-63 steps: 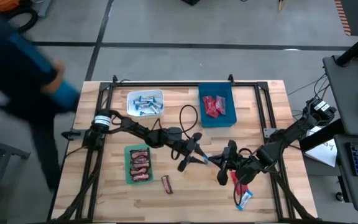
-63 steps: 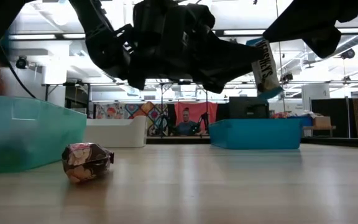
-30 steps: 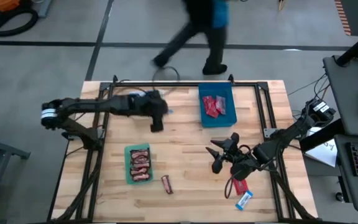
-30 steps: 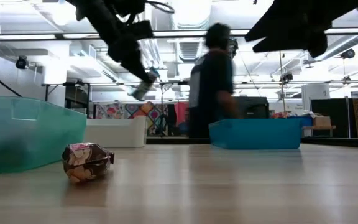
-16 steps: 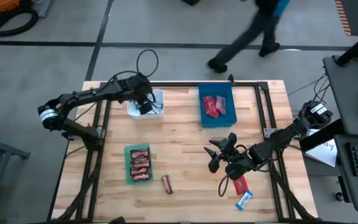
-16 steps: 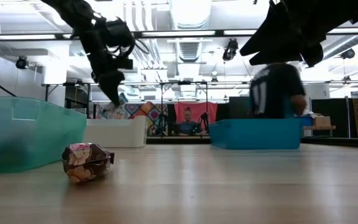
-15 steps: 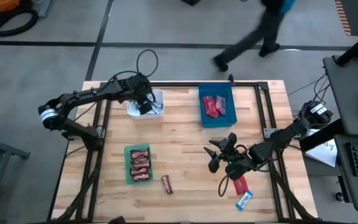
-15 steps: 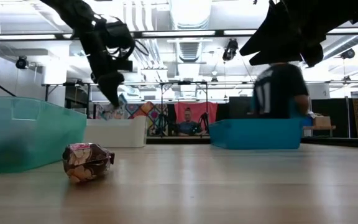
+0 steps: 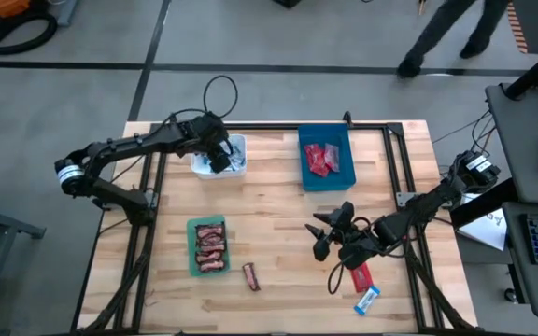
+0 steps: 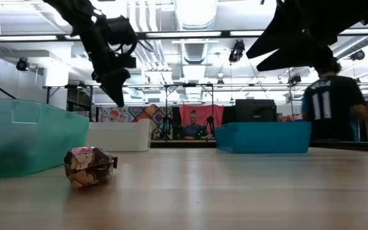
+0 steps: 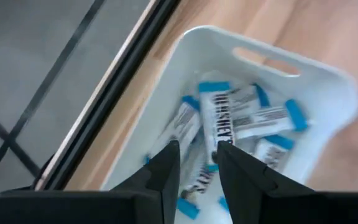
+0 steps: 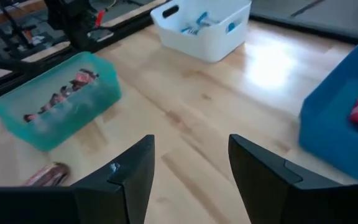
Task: Sort candy
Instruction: Put the red candy into the blue bin
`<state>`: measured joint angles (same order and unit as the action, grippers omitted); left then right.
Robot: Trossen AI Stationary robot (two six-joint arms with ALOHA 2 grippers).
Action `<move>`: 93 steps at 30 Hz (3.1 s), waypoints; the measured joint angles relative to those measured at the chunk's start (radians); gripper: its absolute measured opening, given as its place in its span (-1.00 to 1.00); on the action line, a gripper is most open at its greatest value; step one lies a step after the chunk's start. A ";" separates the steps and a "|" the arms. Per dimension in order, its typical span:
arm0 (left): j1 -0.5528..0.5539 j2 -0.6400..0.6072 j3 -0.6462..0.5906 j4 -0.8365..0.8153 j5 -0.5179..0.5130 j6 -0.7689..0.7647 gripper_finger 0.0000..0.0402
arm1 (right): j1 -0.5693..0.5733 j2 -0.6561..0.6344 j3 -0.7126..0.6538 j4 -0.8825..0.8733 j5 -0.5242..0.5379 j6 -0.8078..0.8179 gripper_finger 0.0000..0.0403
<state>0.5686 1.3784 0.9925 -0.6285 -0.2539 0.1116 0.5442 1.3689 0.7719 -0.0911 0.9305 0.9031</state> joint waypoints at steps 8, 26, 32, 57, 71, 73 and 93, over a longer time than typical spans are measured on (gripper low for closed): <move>-0.210 -0.121 -0.077 0.144 0.002 -0.046 -0.58 | -0.038 0.000 0.000 -0.001 -0.207 0.123 -0.04; -0.642 -0.426 -0.483 0.775 0.003 -0.051 -0.58 | -0.111 0.099 0.001 -0.151 -1.018 0.536 -0.22; -0.642 -0.425 -0.484 0.791 0.001 -0.040 -0.58 | -0.071 0.103 0.096 -0.594 -1.148 0.696 -0.22; -0.640 -0.349 -0.486 0.835 -0.002 -0.015 -0.58 | -0.034 0.376 0.259 -0.784 -1.203 0.623 -0.06; -0.640 -0.337 -0.486 0.855 -0.002 -0.015 -0.58 | -0.035 0.371 0.271 -0.782 -1.132 0.596 -0.93; -0.640 -0.337 -0.486 0.855 -0.002 -0.015 -0.58 | -0.035 0.366 0.270 -0.783 -1.127 0.583 -0.93; -0.640 -0.338 -0.486 0.881 0.000 -0.015 -0.58 | -0.068 -0.035 0.210 -0.558 -0.037 0.160 -0.94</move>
<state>-0.0719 1.0405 0.5068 0.2527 -0.2543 0.0963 0.4762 1.3335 0.9814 -0.6487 0.8938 1.0632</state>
